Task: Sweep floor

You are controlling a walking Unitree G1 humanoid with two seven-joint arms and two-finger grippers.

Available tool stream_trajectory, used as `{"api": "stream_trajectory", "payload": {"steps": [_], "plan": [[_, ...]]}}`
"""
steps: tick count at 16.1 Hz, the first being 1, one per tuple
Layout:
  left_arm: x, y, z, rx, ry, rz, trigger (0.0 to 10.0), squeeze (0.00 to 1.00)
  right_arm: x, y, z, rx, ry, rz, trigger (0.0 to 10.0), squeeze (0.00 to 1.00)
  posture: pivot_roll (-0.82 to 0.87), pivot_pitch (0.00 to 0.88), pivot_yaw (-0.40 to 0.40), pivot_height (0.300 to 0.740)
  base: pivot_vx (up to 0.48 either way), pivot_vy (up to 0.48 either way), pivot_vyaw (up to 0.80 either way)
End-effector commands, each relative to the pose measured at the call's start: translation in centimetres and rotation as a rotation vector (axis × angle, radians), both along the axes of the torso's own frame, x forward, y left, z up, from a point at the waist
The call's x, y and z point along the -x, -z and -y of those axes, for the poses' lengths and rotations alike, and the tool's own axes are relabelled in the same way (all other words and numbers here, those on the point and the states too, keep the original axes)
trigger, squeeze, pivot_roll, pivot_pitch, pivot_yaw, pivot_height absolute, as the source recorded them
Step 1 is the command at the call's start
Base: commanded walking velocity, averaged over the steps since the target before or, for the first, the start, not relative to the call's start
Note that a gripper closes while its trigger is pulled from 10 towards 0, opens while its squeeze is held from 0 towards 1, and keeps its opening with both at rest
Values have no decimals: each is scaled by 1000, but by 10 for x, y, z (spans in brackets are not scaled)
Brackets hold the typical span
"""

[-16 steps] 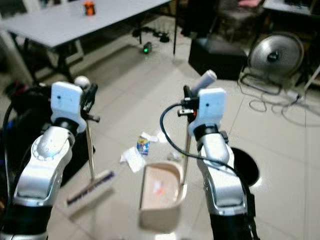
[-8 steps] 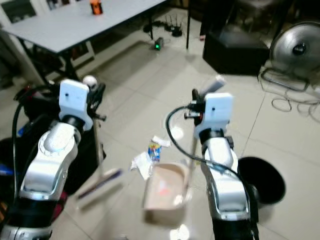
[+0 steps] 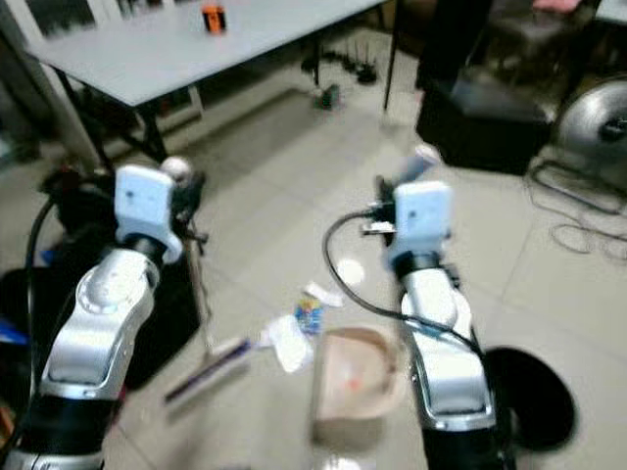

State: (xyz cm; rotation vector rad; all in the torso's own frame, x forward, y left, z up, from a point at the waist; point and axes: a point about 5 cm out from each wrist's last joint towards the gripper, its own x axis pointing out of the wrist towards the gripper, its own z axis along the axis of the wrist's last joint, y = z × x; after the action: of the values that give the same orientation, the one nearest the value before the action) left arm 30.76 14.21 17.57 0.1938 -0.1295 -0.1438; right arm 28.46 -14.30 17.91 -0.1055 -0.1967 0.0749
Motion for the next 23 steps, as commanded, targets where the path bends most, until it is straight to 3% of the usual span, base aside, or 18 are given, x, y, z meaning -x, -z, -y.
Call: {"api": "stream_trajectory", "payload": {"steps": [1,15,19,23], "plan": [[1,-7,5,-6,13,37,10000,0,1,-10,5,5,4,43,10000,0,-39,10,55,740,375,0,0],[-1,-7,11,2,36,37,10000,0,2,-9,12,-50,33,40,10000,0,-50,0,69,740,372,0,0],[-1,-7,12,3,35,40,10000,0,2,-8,13,-66,31,30,10000,0,-47,1,69,740,368,0,-750],[-1,-7,11,2,36,39,10000,0,2,-9,11,-48,32,38,10000,0,-45,12,69,740,368,0,0]]}}
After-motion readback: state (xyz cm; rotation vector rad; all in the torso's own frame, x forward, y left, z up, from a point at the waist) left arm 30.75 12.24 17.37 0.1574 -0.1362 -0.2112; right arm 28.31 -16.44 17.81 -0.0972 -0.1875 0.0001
